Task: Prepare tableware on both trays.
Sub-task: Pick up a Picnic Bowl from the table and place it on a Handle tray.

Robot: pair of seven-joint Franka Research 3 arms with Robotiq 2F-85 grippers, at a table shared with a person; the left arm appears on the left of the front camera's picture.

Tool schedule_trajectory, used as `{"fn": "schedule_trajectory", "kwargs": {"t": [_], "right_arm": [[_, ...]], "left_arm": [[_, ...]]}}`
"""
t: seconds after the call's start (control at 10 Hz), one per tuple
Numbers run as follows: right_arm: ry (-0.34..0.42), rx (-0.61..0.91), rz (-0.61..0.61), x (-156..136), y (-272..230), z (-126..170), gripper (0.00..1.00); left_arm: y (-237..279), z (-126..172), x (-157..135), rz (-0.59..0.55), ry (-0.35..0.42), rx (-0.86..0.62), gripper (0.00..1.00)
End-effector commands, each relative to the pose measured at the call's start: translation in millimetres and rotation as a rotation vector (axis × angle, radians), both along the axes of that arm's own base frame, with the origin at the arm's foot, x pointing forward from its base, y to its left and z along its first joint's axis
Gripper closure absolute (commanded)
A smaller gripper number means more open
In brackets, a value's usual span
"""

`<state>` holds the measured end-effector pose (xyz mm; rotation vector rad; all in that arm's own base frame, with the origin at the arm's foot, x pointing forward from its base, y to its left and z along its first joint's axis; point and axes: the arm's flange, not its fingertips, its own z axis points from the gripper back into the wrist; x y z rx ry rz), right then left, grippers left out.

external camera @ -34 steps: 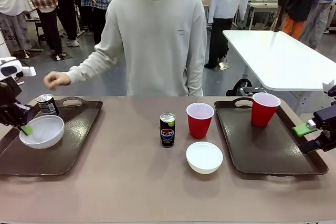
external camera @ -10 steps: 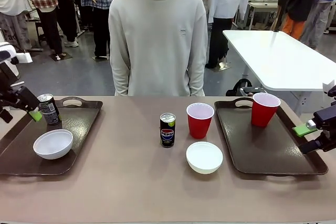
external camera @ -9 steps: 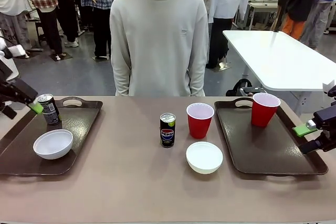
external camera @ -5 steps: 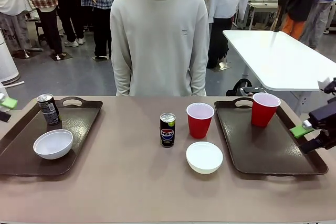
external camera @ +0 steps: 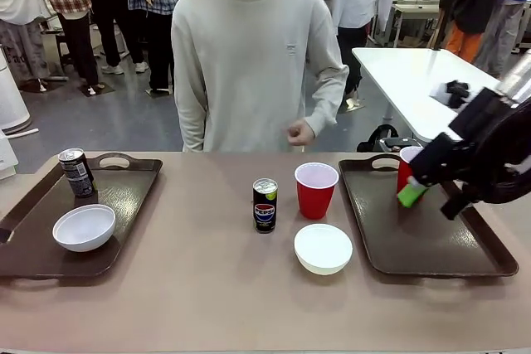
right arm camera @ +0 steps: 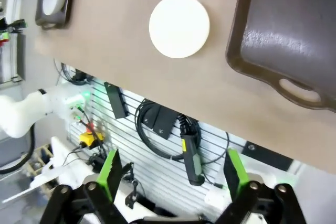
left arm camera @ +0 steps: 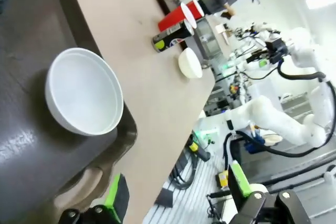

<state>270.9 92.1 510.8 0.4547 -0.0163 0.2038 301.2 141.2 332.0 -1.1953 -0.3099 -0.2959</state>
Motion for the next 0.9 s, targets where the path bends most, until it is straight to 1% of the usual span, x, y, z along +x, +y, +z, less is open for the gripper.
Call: {"fn": "schedule_trajectory", "kwargs": {"t": [0.0, 0.1, 0.2, 0.4, 0.5, 0.6, 0.8], "right_arm": [[0.036, -0.069, -0.035, 16.7, 23.6, -6.3, 0.00], [0.039, -0.103, -0.043, 17.4, 34.4, -8.6, 0.00], [0.053, -0.131, -0.049, 15.9, 40.4, -10.2, 0.00], [0.072, -0.178, -0.051, 10.3, 37.6, -11.5, 0.00], [0.064, -0.194, -0.061, 8.9, 35.4, -11.9, 0.00], [0.022, -0.213, -0.082, 8.8, 34.3, -10.6, 0.00], [-0.096, -0.211, -0.119, 10.6, 30.8, -4.7, 0.00]], "left_arm": [[-25.7, -15.2, -19.3, 0.019, -0.083, -0.063, 0.00], [-25.8, -12.9, -22.7, 0.021, -0.133, -0.078, 0.00], [-27.5, -7.4, -25.6, 0.040, -0.151, -0.082, 0.00], [-32.1, 4.5, -26.4, 0.077, -0.143, -0.054, 0.00], [-36.3, 8.0, -27.1, 0.090, -0.140, -0.030, 0.00], [2.0, -1.0, 6.7, 0.042, -0.130, -0.062, 0.00], [2.0, -1.0, 6.7, 0.042, -0.130, -0.062, 0.00]]}}
